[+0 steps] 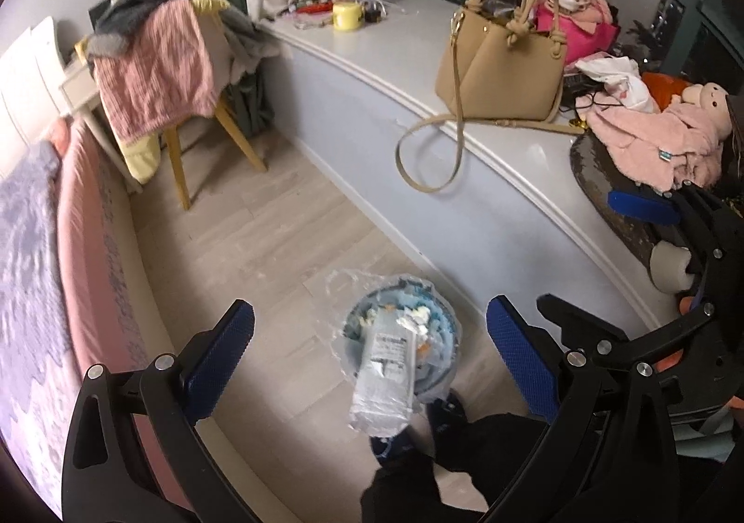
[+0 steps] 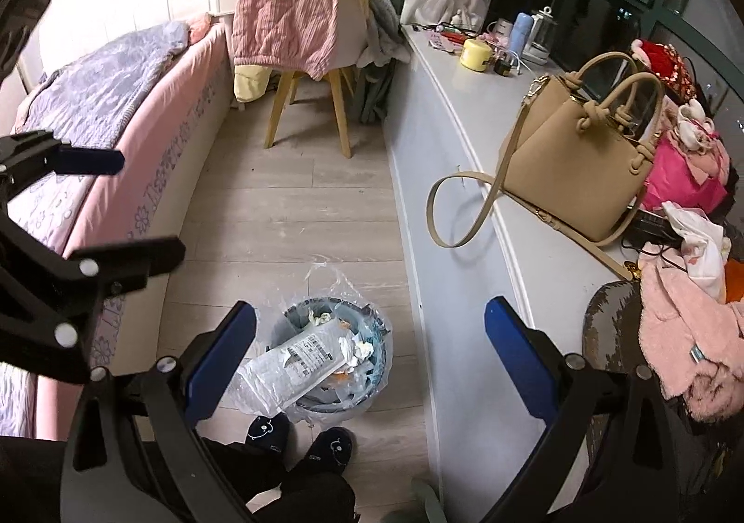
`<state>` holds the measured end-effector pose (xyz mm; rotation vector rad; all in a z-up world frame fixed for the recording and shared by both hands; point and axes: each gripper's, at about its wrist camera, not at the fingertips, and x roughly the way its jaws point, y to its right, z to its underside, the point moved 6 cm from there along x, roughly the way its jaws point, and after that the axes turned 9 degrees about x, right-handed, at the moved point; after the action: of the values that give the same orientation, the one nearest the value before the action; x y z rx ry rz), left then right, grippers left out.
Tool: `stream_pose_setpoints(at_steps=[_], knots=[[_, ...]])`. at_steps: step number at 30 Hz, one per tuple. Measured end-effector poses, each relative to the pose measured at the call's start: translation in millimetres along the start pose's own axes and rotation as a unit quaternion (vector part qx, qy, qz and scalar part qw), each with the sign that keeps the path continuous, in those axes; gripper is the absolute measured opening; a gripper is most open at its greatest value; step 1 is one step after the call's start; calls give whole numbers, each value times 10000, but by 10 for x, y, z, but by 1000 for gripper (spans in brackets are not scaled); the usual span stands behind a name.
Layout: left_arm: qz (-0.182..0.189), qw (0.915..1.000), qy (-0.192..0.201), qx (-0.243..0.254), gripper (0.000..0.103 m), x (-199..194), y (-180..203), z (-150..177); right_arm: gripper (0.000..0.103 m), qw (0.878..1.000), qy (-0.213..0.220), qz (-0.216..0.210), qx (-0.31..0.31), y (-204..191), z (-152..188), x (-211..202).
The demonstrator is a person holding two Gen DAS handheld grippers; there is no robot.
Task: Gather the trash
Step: 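Carry both open tools away from the bin along the bed toward the floor litter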
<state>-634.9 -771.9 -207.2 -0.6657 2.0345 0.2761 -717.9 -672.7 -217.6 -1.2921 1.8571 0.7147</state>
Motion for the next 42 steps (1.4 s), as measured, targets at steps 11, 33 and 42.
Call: stream_pose_setpoints(at_steps=[11, 33, 42], knots=[[-568, 9966, -29, -603, 97, -269, -57, 53, 96, 9972, 56, -485, -561, -123, -62, -94], [-2955, 8648, -537, -4023, 97, -1717, -74, 1714, 96, 9069, 169, -2904, -3049, -1458, 321, -785], [-3470, 7982, -595, -4888, 97, -2341, 144, 2625, 96, 8416, 118, -3545, -4073, -2170, 1002, -1298]])
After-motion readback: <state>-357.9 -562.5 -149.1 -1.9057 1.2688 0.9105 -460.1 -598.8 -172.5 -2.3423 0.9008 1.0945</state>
